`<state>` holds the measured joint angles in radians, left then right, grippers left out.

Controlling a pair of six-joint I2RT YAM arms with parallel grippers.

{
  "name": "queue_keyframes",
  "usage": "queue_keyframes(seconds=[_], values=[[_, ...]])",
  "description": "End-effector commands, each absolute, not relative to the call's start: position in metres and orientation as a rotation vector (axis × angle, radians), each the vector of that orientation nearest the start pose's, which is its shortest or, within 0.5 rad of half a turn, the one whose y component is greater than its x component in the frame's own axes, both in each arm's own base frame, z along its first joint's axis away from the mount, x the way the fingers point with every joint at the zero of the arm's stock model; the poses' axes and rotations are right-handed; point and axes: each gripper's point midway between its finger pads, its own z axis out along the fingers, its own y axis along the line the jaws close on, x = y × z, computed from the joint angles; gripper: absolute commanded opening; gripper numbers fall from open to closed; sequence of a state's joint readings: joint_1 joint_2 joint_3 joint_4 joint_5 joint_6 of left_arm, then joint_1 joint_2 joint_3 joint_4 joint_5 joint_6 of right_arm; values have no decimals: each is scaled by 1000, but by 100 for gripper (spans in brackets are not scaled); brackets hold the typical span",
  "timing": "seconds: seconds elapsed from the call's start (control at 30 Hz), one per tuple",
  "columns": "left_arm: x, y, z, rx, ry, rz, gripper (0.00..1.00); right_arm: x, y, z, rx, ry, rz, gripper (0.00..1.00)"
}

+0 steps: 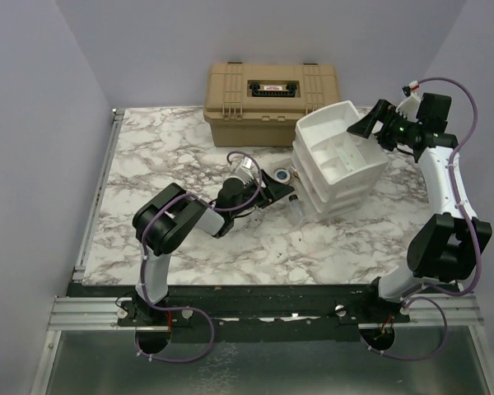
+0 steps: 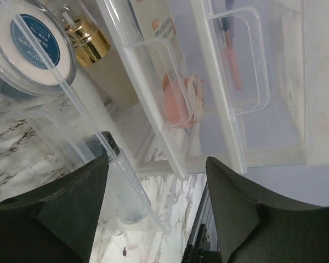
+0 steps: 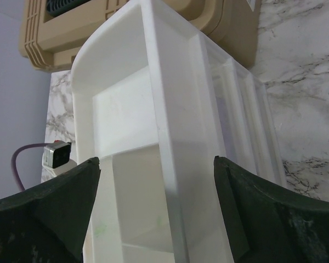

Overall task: Organize the makeup
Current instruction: Close the drawer in the storage box.

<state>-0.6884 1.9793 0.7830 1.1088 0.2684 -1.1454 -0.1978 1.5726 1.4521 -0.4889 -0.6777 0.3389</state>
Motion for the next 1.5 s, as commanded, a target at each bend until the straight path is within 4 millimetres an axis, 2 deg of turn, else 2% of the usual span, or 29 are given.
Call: queue_keyframes(seconds=[0.0,0.2,0.57,0.67,0.87,1.0,1.23,1.33,1.47], values=[[333,-401,131,-152,1836,-1622,73,423,48,256,157,2156,891,91],[335,-424,123,-130,1844,-1652,72,417,51,258,155,2151,915,92],[333,-468,127,-40,1776,-1705,72,410,53,257,166,2153,929,93],[329,-473,131,-32,1743,-1729,72,409,53,255,174,2157,922,93],[325,-470,145,-62,1642,-1816,72,409,53,257,184,2147,923,94],[321,-458,142,-83,1653,-1784,72,416,40,265,206,2137,814,94],[324,-413,140,-138,1701,-1635,76,433,3,293,259,2097,531,98],[326,-391,138,-151,1730,-1562,77,432,-5,306,269,2045,467,98],[328,-367,143,-124,1780,-1426,79,420,-17,326,300,1925,376,99]])
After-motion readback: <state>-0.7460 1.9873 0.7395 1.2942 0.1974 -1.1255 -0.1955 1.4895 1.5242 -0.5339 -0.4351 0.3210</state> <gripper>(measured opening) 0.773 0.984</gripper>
